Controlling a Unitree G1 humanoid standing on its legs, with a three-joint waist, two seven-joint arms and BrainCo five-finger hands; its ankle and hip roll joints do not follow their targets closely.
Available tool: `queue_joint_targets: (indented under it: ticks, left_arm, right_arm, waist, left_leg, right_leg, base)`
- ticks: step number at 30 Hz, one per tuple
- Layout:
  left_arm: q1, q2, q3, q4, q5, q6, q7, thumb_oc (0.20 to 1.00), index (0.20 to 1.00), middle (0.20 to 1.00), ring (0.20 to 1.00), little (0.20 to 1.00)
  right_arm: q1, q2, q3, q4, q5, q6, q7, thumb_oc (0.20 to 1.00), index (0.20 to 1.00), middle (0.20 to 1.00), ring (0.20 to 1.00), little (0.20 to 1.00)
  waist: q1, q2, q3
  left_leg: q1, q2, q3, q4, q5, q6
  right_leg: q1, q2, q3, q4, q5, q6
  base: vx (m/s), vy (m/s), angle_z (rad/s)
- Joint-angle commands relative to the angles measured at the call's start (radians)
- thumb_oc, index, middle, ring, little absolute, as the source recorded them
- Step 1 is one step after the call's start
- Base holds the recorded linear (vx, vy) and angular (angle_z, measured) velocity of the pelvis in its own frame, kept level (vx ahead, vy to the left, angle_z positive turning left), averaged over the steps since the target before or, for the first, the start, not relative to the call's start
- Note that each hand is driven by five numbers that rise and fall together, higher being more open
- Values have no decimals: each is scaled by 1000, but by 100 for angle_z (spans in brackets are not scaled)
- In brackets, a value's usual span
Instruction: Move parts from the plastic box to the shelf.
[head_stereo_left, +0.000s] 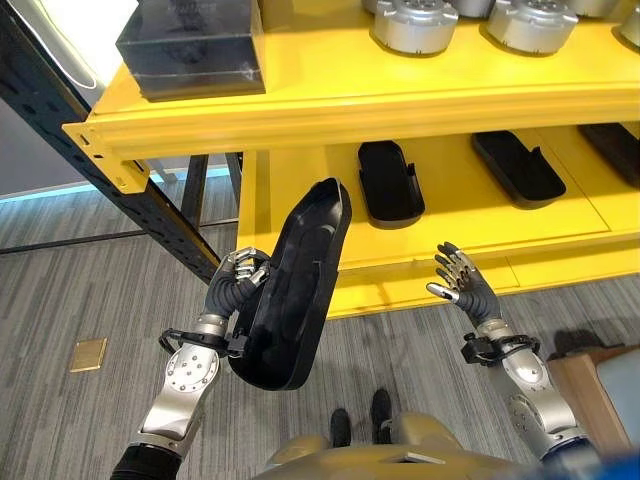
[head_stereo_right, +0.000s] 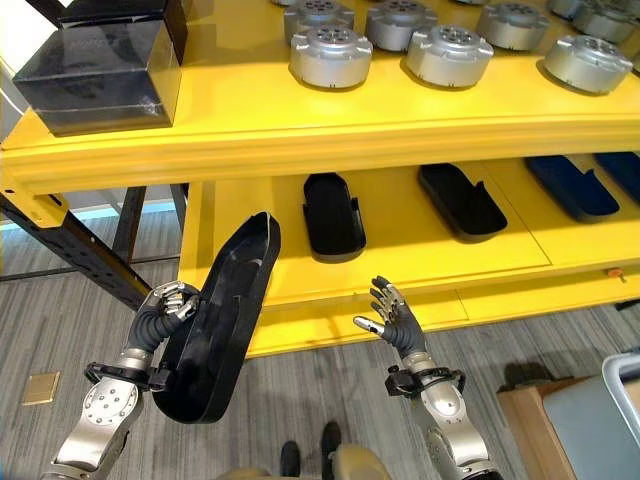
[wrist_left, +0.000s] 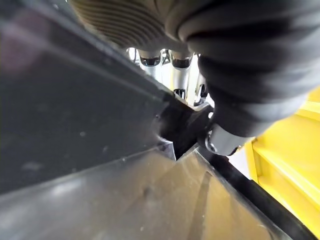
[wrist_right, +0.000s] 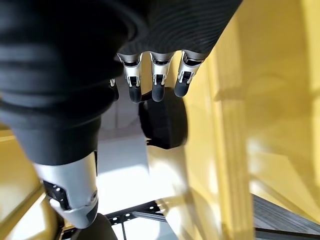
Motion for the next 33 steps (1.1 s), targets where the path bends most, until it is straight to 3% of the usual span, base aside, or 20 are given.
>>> queue_joint_targets:
  ticks: [1, 2, 4, 5, 6, 7, 8, 9, 12, 17, 26, 33]
  left_arm:
    - [-59, -8, 31, -89, -44, -73, -10, 200, 200, 200, 200, 200]
    - [-64, -10, 29, -88, -45, -75, -9, 200, 200, 200, 200, 200]
    - [-71, -10, 31, -91, -46, -74, -6, 200, 200, 200, 200, 200]
    - [-75, -9, 44, -99, -37, -74, 15, 200, 200, 200, 200, 200]
    - [-75, -9, 44, -99, -37, -74, 15, 200, 200, 200, 200, 200]
    - [-97, -14, 49, -89, -39, -74, 38, 200, 200, 200, 200, 200]
    - [-128, -19, 34, -68, -41, -73, 48, 200, 200, 200, 200, 200]
    - [-146, -35, 13, -44, -76, -75, 32, 200, 200, 200, 200, 200]
    - [-196, -38, -21, -2, -77, -68, 31, 200, 200, 200, 200, 200]
    - [-295, -42, -58, 60, -49, -66, 82, 200, 200, 200, 200, 200]
    - [-613, -66, -146, 252, -26, -55, 263, 200, 200, 200, 200, 200]
    - [-863, -112, -220, 403, -32, -42, 374, 200, 200, 200, 200, 200]
  right_arm:
    - [-25, -36, -45, -45, 23, -60, -5, 1000, 1000, 1000, 1000, 1000]
    - [-27, -41, -47, -46, 18, -62, -8, 1000, 1000, 1000, 1000, 1000]
    - [-33, -48, -54, -51, 12, -67, -19, 1000, 1000, 1000, 1000, 1000]
    - [-36, -44, -55, -43, 4, -73, -37, 1000, 1000, 1000, 1000, 1000]
    - [-36, -44, -55, -43, 4, -73, -37, 1000, 1000, 1000, 1000, 1000]
    - [-47, -40, -52, -19, 5, -74, -54, 1000, 1000, 1000, 1000, 1000]
    - [-48, -44, -52, -26, 2, -75, -65, 1000, 1000, 1000, 1000, 1000]
    - [-49, -39, -43, -7, -7, -71, -61, 1000, 1000, 1000, 1000, 1000]
    - [-30, -15, -43, -23, -8, -65, -54, 1000, 1000, 1000, 1000, 1000]
    - [2, 11, -7, -25, 7, -45, -38, 1000, 1000, 1000, 1000, 1000]
    - [-24, 5, 66, -45, 26, -31, -41, 1000, 1000, 1000, 1000, 1000]
    - [-69, -16, 124, -73, 37, -40, -53, 1000, 1000, 1000, 1000, 1000]
  waist:
    - [-1, -40, 22]
    - [3, -40, 33]
    - [2, -43, 40]
    - [6, -50, 28]
    - [7, -51, 28]
    - [7, -33, 27]
    - [-6, -7, 26]
    - [-9, 18, 16]
    - [-14, 14, 6]
    - [-22, -15, 2]
    - [-57, -54, 26]
    - [-100, -60, 85]
  left_leg:
    - [-85, 119, 23, 258, -67, -97]
    - [-104, 117, 11, 299, -52, -106]
    - [-116, 160, 13, 266, -29, -110]
    - [-94, 284, -7, 106, 39, -112]
    - [-90, 284, -6, 101, 41, -112]
    - [-85, 358, -27, 4, 127, -127]
    - [-63, 400, 18, -67, 177, -153]
    - [-28, 410, 30, -84, 160, -166]
    - [-4, 374, 63, -47, 102, -154]
    - [0, 323, 100, -23, 57, -146]
    - [-66, 300, 114, 1, 48, -142]
    - [-142, 310, 118, 34, 63, -151]
  right_leg:
    - [7, -52, -5, -30, 101, 71]
    - [10, -53, -9, -25, 97, 67]
    - [14, -64, -13, -16, 89, 67]
    - [12, -94, 3, -6, 79, 82]
    - [13, -94, 4, -6, 78, 82]
    - [-7, -98, 16, 26, 54, 92]
    - [-32, -104, 13, 67, 39, 99]
    - [-52, -106, 14, 112, 25, 109]
    - [-27, -137, 28, 115, 30, 131]
    - [17, -180, 48, 60, 51, 155]
    - [-23, -203, 52, 20, 80, 167]
    - [-114, -194, 73, 49, 94, 165]
  base:
    - [-42, -89, 35]
    - [-31, -57, 14]
    - [29, 48, 2]
    - [67, 98, 18]
    - [76, 174, 21]
    - [30, 220, -3]
    - [65, 385, -32]
    - [77, 368, -35]
    - [140, 245, -18]
    - [90, 164, -4]
    - [-12, 57, -1]
    - [-91, 0, -5]
